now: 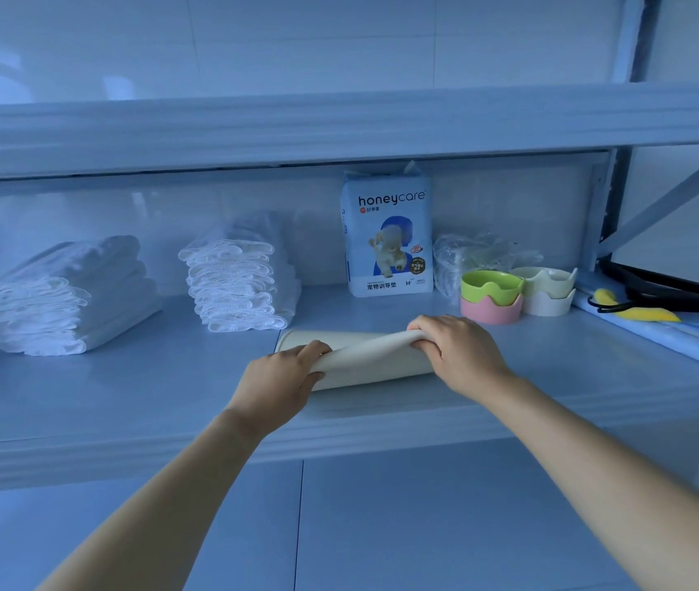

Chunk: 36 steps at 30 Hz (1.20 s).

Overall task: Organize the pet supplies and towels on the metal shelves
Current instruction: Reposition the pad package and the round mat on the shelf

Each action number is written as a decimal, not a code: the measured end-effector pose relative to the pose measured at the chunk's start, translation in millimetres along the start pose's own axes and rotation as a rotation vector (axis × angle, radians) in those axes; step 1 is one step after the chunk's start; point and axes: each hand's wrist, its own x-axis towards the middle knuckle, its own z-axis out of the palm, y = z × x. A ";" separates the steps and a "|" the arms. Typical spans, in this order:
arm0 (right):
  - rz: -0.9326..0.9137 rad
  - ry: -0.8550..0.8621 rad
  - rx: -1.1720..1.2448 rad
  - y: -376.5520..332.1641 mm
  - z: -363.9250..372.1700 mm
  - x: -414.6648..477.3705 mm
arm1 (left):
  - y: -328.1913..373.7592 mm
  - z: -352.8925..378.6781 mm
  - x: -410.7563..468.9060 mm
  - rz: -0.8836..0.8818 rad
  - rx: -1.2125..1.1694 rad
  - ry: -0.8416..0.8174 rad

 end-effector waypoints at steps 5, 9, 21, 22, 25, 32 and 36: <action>0.004 0.047 0.004 21.8 16.6 24.3 | -10.2 11.1 31.4 0.054 0.012 0.118; -0.027 0.096 -0.004 47.5 28.3 61.0 | -27.8 24.4 77.9 0.158 0.075 0.266; -0.098 0.138 -0.015 140.3 58.7 172.3 | -43.7 60.6 217.7 0.168 0.199 0.455; -0.097 0.123 -0.016 145.3 60.7 177.9 | -45.3 65.2 225.4 0.166 0.201 0.461; -0.069 0.042 -0.006 159.9 70.6 188.5 | -48.3 81.3 240.7 0.178 0.216 0.444; -0.018 -0.147 0.002 184.3 103.0 190.8 | -52.7 117.8 245.6 0.076 0.160 0.258; -0.019 -0.178 0.020 189.1 116.8 184.7 | -55.4 127.0 246.8 0.025 0.129 0.145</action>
